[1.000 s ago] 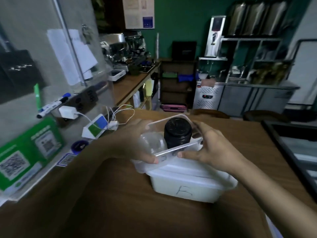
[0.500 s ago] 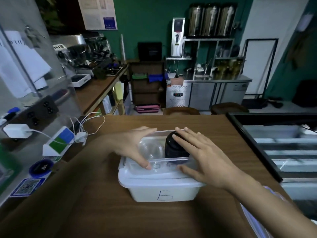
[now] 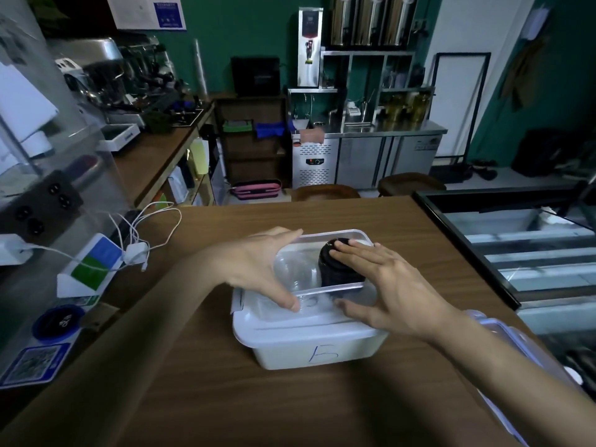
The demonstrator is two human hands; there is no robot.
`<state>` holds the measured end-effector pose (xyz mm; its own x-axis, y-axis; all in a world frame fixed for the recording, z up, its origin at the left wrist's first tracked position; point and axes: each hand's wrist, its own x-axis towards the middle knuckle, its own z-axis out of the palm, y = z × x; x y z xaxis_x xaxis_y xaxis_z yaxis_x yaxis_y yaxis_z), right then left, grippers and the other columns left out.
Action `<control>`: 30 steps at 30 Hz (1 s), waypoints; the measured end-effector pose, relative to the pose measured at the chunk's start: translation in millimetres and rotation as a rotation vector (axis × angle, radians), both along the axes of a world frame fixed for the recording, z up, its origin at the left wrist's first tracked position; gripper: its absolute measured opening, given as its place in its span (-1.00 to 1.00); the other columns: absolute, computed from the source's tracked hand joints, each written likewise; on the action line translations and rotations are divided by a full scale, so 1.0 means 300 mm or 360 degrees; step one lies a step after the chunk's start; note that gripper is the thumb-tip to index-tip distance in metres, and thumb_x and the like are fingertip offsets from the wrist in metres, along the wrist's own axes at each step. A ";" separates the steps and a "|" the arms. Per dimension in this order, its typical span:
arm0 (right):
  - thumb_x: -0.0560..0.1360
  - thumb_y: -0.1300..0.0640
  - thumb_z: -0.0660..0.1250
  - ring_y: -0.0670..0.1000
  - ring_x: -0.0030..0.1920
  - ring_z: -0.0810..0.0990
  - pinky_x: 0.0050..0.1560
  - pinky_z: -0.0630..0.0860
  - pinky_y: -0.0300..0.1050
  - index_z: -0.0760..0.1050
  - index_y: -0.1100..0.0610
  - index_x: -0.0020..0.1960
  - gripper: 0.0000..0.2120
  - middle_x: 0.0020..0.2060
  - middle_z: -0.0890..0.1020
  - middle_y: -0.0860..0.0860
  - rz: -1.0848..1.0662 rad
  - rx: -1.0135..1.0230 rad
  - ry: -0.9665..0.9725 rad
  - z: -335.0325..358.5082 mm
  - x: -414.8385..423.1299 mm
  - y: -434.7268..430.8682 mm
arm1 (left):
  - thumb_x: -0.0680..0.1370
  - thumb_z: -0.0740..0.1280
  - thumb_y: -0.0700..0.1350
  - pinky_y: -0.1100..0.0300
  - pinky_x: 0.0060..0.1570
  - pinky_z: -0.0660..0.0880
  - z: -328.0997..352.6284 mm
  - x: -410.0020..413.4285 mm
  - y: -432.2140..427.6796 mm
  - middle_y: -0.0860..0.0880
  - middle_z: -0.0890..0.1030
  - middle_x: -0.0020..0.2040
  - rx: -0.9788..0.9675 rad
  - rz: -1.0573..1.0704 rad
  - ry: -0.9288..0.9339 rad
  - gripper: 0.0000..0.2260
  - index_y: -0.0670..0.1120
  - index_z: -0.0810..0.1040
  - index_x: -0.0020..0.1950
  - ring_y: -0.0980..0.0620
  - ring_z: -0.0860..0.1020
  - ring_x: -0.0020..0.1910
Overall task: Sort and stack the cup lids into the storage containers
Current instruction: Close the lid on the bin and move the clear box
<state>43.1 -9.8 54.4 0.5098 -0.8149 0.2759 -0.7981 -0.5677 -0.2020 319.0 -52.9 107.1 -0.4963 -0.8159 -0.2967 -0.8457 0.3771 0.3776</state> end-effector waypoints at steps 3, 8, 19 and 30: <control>0.49 -0.39 0.29 -0.19 0.62 0.04 0.64 -0.06 -0.04 0.17 -0.09 0.65 -0.17 0.63 0.17 -0.19 0.0007 0.0039 0.0044 0.014 0.004 -0.001 | 0.29 0.63 0.31 0.22 0.54 0.06 0.013 0.007 0.004 0.31 -0.07 0.66 -0.0017 0.0019 -0.0023 0.23 0.18 -0.12 0.70 0.19 -0.01 0.64; 0.49 -0.45 0.27 -0.18 0.63 -0.20 0.64 -0.17 -0.01 -0.13 -0.14 0.68 -0.04 0.66 -0.13 -0.21 0.0029 0.0053 0.0179 0.060 -0.044 0.021 | 0.25 0.61 0.38 0.04 0.64 -0.07 0.075 -0.047 0.053 0.30 -0.17 0.66 -0.0166 -0.0057 -0.0044 0.23 0.23 -0.10 0.70 0.26 -0.16 0.63; 0.46 -0.46 0.31 -0.16 0.64 -0.01 0.61 0.15 0.02 0.08 -0.13 0.65 -0.10 0.64 0.11 -0.20 -0.0207 0.0065 -0.0041 0.021 -0.507 0.205 | 0.41 0.53 0.33 0.30 0.36 0.27 0.068 -0.516 0.189 0.29 0.38 0.48 -0.0672 -0.0347 0.0400 -0.24 0.20 0.40 0.56 0.30 0.33 0.43; 0.44 -0.44 0.31 -0.06 0.61 0.17 0.54 0.28 0.04 0.21 -0.06 0.62 -0.12 0.60 0.26 -0.10 -0.0431 0.0410 0.0021 -0.284 -0.917 0.361 | 0.54 0.49 -0.06 0.07 0.33 0.42 -0.341 -0.998 0.172 0.12 0.53 0.31 -0.0297 -0.0668 0.0159 -0.55 0.13 0.55 0.43 0.10 0.45 0.33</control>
<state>-232.1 98.4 -30.8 0.2682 -0.9626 0.0392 -0.9160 -0.2674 -0.2990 19.5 -1.3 4.9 -0.8135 -0.5732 -0.0980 -0.5683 0.7480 0.3427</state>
